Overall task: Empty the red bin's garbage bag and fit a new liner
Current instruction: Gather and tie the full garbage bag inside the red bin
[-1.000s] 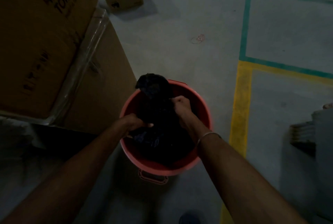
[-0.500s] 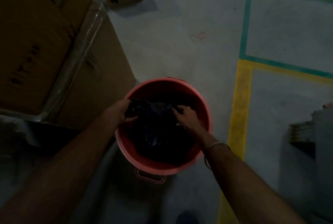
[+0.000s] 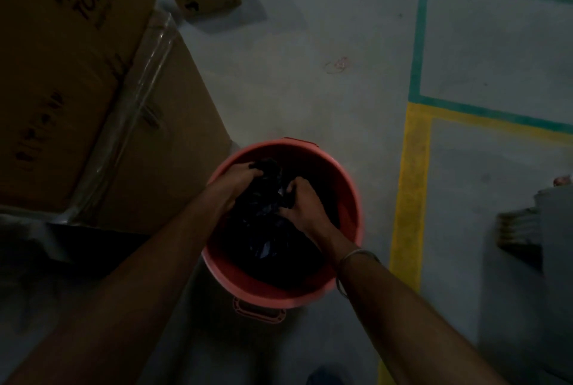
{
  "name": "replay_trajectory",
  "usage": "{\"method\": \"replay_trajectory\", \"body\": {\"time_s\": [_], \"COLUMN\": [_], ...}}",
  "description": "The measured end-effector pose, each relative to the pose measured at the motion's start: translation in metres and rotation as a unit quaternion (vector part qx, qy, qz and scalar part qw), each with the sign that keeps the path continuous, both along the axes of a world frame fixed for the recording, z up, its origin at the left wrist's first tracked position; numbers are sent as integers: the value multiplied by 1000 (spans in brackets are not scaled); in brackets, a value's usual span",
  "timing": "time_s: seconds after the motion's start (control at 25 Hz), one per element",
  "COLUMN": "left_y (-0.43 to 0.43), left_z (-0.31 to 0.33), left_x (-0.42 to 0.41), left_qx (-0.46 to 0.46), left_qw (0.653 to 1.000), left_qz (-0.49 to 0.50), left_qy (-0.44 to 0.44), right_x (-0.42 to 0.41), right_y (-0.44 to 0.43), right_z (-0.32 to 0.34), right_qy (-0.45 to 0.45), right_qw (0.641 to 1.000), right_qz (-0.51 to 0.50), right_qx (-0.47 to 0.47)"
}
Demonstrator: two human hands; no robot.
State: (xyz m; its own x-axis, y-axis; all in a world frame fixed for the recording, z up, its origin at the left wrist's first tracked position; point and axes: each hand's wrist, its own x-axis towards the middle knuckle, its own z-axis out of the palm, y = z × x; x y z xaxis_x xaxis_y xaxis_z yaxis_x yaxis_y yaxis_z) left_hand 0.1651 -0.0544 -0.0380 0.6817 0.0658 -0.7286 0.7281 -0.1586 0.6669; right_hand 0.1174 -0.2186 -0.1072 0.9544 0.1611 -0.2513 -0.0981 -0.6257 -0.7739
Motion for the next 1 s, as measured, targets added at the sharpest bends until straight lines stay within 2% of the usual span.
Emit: {"method": "replay_trajectory", "body": {"time_s": [0.2, 0.36, 0.6, 0.68, 0.84, 0.92, 1.0], "left_y": [2, 6, 4, 2, -5, -8, -10], "left_z": [-32, -67, -105, -108, -93, -72, -47], "left_x": [-17, -26, -20, -21, -26, -27, -30], "left_qx": [42, 66, 47, 57, 110, 184, 268], "left_qw": [996, 987, 989, 990, 985, 971, 949], "left_qz": [-68, -120, -117, -103, -93, -110, -145], "left_qy": [-33, -85, -75, -76, -98, -108, -78], "right_x": [0, 3, 17, 18, 21, 15, 8], "right_y": [4, 6, 21, 20, 8, 2, -1], "right_z": [-17, -36, -66, -68, -38, -14, 11], "right_qy": [104, 108, 118, 116, 117, 112, 108], "right_qw": [991, 972, 924, 934, 978, 983, 985], "right_qz": [0, 93, 203, 188, 101, 91, 96], "right_qx": [-89, -185, -302, -279, -140, -111, -97]}}
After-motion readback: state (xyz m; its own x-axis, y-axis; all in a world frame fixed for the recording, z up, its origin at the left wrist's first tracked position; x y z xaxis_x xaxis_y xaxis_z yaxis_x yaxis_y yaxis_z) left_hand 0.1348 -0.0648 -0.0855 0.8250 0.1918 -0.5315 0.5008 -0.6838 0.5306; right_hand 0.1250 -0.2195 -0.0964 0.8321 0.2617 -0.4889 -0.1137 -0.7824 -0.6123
